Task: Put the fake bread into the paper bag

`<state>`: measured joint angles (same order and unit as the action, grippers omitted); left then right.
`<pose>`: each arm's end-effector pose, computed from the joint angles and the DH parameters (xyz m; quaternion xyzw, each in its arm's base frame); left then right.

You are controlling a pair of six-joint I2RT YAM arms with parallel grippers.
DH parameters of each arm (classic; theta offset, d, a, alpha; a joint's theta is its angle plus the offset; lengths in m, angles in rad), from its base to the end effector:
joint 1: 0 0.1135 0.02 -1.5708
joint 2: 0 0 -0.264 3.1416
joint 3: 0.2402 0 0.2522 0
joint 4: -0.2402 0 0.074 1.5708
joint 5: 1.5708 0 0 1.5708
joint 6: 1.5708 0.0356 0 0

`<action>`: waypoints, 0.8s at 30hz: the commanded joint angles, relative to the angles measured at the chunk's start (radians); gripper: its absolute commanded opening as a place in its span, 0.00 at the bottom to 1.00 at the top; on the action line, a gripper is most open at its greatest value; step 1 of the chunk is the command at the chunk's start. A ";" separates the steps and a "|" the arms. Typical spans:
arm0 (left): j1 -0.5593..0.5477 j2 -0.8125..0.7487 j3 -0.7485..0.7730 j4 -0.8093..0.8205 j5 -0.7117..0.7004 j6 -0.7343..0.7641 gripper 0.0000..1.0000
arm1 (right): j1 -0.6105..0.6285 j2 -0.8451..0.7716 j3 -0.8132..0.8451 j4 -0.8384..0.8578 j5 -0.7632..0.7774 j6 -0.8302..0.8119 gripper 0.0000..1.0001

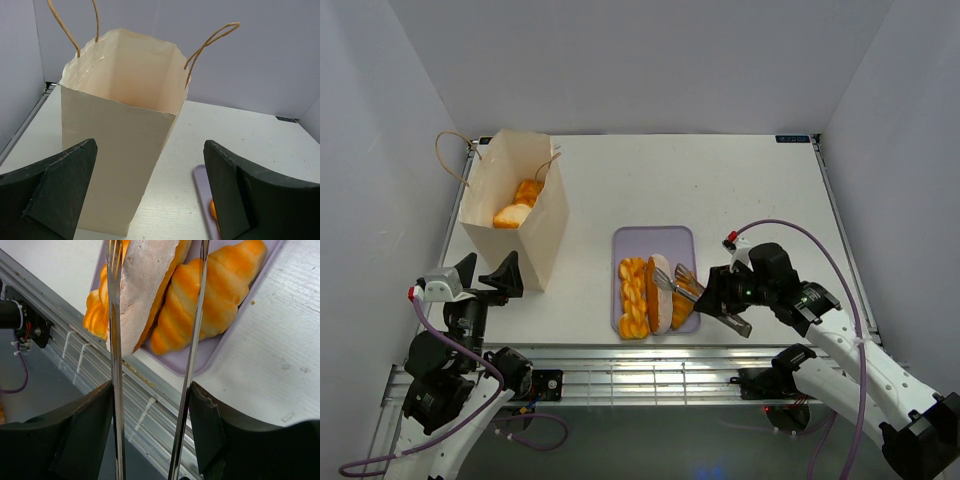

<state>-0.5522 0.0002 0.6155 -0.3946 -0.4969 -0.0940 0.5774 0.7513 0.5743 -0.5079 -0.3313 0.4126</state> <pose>0.0295 0.0018 0.3270 -0.0494 0.6335 -0.0945 0.7663 0.1295 0.0982 0.2415 -0.1438 0.8823 0.3319 0.3012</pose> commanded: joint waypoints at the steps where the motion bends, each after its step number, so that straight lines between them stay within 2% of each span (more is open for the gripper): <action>1: -0.003 -0.052 -0.005 0.002 0.014 0.005 0.98 | 0.004 0.006 -0.005 0.078 -0.040 0.015 0.64; 17: -0.003 -0.068 -0.008 0.002 0.015 0.005 0.98 | 0.002 0.082 -0.042 0.177 -0.074 0.037 0.62; 20: -0.003 -0.066 -0.008 0.002 0.015 0.005 0.98 | 0.004 0.100 -0.054 0.196 -0.080 0.037 0.60; 24: -0.003 -0.068 -0.007 0.002 0.014 0.005 0.98 | 0.004 0.117 -0.048 0.212 -0.081 0.040 0.51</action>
<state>-0.5522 0.0002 0.6147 -0.3946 -0.4965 -0.0940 0.5774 0.8642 0.5198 -0.3592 -0.3977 0.4484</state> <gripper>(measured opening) 0.979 0.538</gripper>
